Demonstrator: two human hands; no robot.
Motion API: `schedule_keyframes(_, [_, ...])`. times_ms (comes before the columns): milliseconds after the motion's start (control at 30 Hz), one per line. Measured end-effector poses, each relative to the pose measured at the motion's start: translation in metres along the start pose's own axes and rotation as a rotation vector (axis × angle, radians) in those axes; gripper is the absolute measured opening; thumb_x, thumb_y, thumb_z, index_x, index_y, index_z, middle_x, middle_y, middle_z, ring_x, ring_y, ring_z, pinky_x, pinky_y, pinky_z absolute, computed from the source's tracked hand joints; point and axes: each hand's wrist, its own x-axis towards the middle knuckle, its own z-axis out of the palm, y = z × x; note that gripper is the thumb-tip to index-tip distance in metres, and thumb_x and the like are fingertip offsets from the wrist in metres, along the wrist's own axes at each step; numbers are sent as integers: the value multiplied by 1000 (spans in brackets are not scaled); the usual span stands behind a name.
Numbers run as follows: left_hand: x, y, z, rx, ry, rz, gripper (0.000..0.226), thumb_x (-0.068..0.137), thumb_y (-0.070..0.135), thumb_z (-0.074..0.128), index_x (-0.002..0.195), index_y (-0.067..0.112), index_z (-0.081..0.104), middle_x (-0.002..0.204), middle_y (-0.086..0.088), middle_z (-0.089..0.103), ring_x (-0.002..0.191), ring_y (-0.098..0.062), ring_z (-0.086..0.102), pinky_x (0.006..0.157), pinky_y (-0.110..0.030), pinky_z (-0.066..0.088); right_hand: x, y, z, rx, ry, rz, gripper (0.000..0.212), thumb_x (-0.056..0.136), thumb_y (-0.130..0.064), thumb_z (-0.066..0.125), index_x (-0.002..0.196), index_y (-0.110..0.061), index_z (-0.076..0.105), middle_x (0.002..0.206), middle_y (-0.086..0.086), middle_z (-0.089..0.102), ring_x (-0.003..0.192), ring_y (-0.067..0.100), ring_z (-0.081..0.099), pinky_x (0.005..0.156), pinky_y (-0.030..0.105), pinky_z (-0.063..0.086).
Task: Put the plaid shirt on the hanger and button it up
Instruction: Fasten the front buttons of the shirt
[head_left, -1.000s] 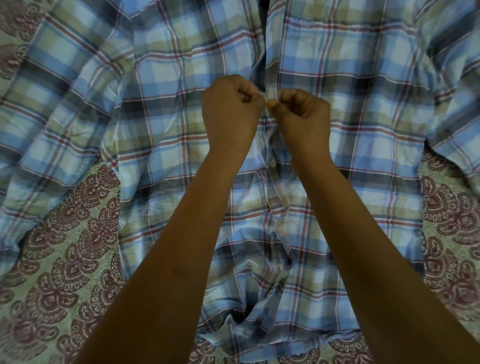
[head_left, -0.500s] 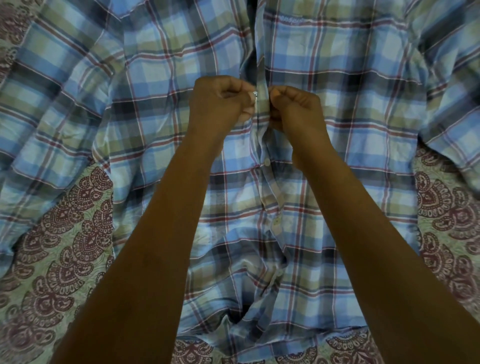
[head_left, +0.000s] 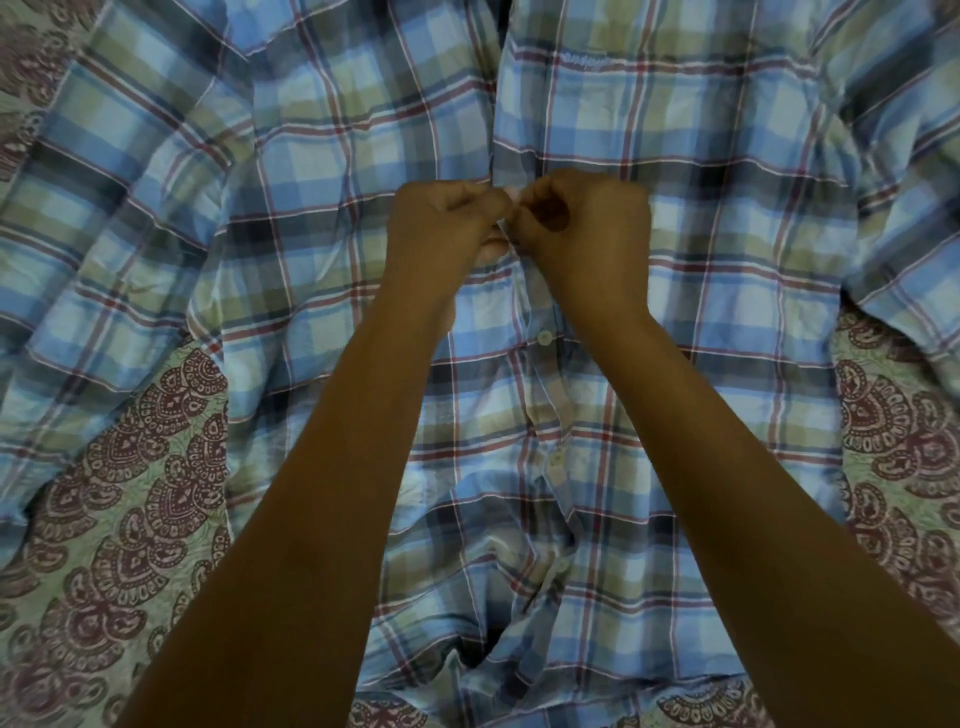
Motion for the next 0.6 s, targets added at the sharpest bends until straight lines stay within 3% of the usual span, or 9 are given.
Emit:
schedule_keyframes(200, [1, -9, 10, -182, 84, -110, 24, 87, 4, 59, 65, 12, 57, 68, -6, 63, 55, -9, 63, 57, -19, 55, -2, 6, 6, -50, 37, -76, 17, 82, -19, 59, 77, -5, 66, 73, 7, 69, 64, 18, 62, 63, 39, 54])
schedule_keyframes(367, [6, -19, 17, -83, 191, -32, 32, 87, 7, 60, 58, 19, 53, 63, -5, 57, 59, -16, 54, 55, -25, 47, 6, 4, 2, 79, -56, 50, 26, 76, -30, 54, 73, -8, 66, 67, 3, 64, 62, 16, 60, 59, 28, 50])
schedule_keyframes(500, [6, -23, 16, 56, 210, 102, 31, 88, 8, 58, 64, 24, 50, 66, -4, 56, 63, -21, 50, 62, -35, 47, 19, 9, -3, 114, -198, 115, 24, 80, -19, 58, 67, 0, 63, 55, 0, 53, 52, 8, 48, 58, 23, 42])
schedule_keyframes(600, [6, -19, 12, 136, 146, 159, 29, 90, 7, 56, 69, 26, 49, 66, 2, 54, 60, -10, 50, 53, -16, 47, 26, 12, -7, 214, -284, 176, 26, 84, -8, 58, 75, 16, 62, 64, 18, 59, 58, 16, 53, 61, 29, 46])
